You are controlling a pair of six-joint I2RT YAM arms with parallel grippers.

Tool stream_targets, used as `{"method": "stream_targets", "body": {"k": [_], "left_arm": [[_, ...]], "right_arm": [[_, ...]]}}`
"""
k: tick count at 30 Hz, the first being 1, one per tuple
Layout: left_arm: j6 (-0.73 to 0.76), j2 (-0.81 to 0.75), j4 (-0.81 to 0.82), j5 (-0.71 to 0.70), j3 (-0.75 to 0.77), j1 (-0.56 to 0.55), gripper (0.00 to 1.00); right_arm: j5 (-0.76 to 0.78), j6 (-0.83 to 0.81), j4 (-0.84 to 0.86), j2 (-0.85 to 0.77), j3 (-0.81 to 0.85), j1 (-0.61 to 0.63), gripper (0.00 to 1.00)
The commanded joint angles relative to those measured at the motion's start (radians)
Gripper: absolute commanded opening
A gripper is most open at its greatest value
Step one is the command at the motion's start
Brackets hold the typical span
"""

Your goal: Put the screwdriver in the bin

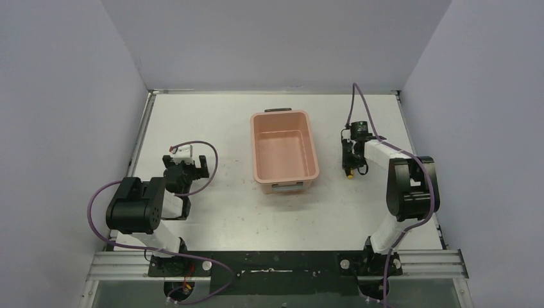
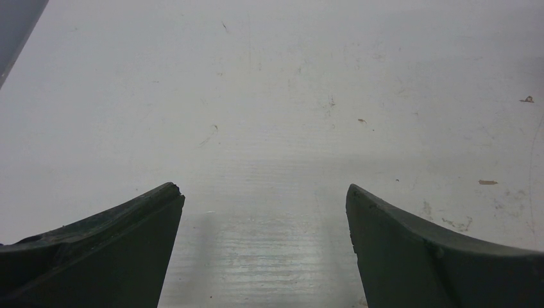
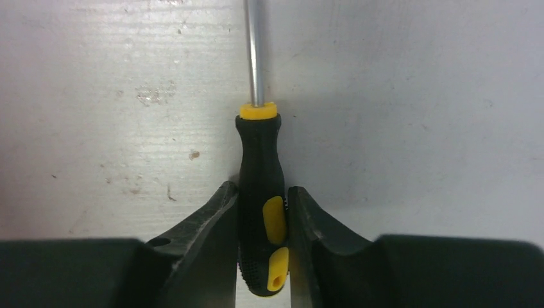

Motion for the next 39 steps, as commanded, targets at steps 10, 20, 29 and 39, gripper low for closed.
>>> {"method": "stream_targets", "body": {"k": [10, 20, 29, 39], "left_arm": [[0.002, -0.015, 0.029, -0.008, 0.022, -0.005, 0.97], [0.001, -0.014, 0.028, -0.008, 0.022, -0.005, 0.97], [0.001, -0.014, 0.028, -0.008, 0.022, -0.005, 0.97], [0.001, -0.014, 0.028, -0.008, 0.022, -0.005, 0.97]], "right_arm": [[0.179, 0.024, -0.305, -0.255, 0.195, 0.004, 0.0], [0.106, 0.123, -0.517, -0.349, 0.43, 0.04, 0.0], [0.092, 0.258, -0.444, -0.262, 0.575, 0.402, 0.0], [0.088, 0.253, -0.359, -0.093, 0.656, 0.618, 0.0]]}}
